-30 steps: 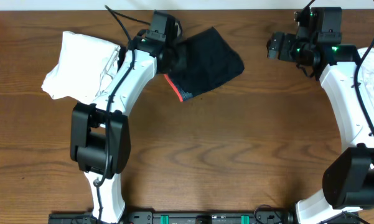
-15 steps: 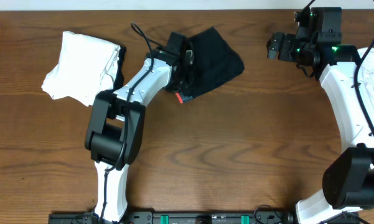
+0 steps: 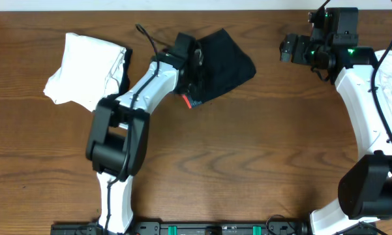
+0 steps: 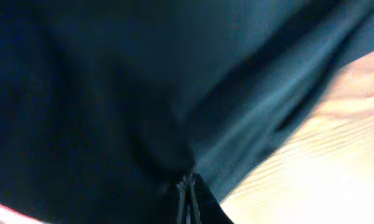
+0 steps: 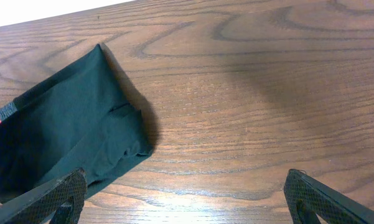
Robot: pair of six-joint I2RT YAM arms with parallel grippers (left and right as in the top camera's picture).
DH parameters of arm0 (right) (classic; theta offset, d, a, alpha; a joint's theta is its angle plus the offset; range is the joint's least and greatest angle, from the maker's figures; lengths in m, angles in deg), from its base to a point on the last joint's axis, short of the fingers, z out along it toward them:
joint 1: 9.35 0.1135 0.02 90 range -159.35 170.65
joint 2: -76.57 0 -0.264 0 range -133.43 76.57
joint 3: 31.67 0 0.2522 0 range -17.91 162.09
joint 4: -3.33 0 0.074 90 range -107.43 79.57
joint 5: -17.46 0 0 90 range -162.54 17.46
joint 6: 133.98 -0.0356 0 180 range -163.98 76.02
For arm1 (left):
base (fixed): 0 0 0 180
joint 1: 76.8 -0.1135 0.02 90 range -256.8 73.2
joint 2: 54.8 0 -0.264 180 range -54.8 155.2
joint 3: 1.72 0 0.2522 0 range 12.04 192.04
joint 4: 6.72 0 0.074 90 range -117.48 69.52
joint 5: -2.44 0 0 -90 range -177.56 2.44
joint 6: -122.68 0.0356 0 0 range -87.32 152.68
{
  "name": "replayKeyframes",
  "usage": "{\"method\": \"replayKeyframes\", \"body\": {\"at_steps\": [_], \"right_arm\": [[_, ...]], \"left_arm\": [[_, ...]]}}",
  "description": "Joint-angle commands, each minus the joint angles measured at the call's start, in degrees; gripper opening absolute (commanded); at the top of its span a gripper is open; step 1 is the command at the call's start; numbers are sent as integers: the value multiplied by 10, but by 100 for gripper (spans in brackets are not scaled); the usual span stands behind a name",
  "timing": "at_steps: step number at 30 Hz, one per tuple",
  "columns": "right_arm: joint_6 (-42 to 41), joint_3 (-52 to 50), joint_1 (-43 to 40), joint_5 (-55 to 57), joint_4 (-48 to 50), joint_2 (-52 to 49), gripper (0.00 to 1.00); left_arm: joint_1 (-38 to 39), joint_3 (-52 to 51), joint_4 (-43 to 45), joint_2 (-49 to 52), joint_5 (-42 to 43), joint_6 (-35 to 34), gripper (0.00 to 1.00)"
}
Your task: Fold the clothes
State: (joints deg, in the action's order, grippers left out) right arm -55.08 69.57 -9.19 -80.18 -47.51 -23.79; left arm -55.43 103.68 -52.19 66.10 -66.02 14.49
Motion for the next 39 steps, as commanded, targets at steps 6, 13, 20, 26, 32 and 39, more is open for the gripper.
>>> {"method": "replayKeyframes", "body": {"at_steps": [6,13,20,26,32,39], "right_arm": [[0,-2,-1,6,0,-2,99],[0,-2,-1,6,0,-2,99],[0,-2,-1,6,0,-2,99],[0,-2,-1,6,0,-2,99],[0,-2,-1,6,0,-2,99],[0,-2,-1,6,0,-2,99]], "left_arm": [[-24,14,50,-64,-61,-10,6],[-50,13,49,-26,-137,-16,6],[-83,13,51,28,-139,-16,6],[-115,12,51,61,-152,-16,6],[-123,13,57,48,-152,-16,6],[-114,13,17,-42,-150,-69,7]]}}
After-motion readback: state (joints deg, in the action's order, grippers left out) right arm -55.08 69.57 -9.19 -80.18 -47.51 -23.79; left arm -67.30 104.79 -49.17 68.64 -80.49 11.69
